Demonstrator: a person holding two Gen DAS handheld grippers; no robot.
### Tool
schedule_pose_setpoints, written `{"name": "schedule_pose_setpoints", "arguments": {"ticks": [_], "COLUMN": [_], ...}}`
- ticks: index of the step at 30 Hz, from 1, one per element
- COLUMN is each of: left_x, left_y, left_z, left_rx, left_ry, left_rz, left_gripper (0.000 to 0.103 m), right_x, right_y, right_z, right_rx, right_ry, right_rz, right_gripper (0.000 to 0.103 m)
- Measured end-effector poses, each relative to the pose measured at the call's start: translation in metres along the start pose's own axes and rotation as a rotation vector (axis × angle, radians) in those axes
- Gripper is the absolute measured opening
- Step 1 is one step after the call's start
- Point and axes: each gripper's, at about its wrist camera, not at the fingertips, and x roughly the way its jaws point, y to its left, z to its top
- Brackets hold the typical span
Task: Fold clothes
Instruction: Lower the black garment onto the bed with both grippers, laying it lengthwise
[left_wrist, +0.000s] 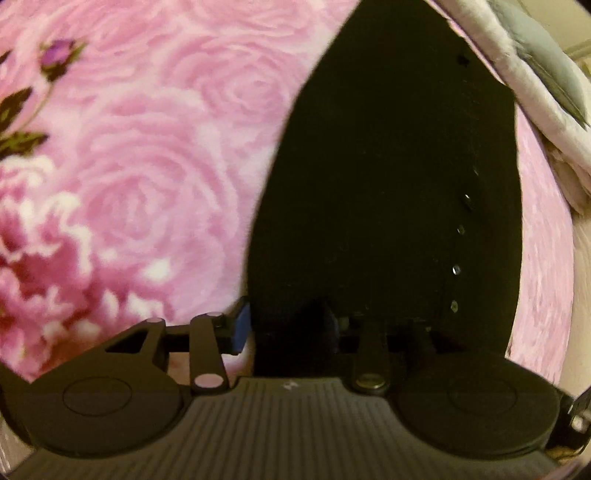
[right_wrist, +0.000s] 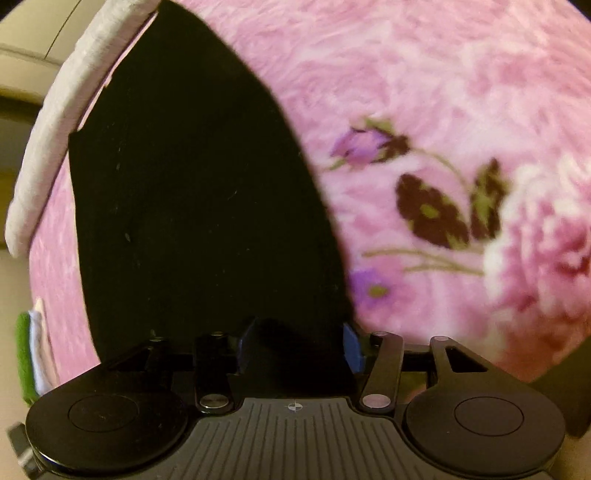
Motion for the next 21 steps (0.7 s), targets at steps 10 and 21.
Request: {"name": "schedule_pose_setpoints", "arguments": {"ticks": [10, 21], "left_x": [-0.021, -0.03], "left_y": [-0.01, -0.031], "left_z": [-0.013, -0.051], "left_rx": [0.176, 0.327], "left_ry": [-0.052, -0.043], "left_rz": [-0.028, 0.075], "left_gripper": [0.007, 0.006], "right_x": [-0.023, -0.037], "right_y": [-0.015, -0.02], "right_z": [0.008, -0.013], "right_rx": [-0.071, -0.191], "right_ry": [0.027, 0.034], "right_rz": [0.056, -0.087], "right_gripper": [0.008, 0.008]}}
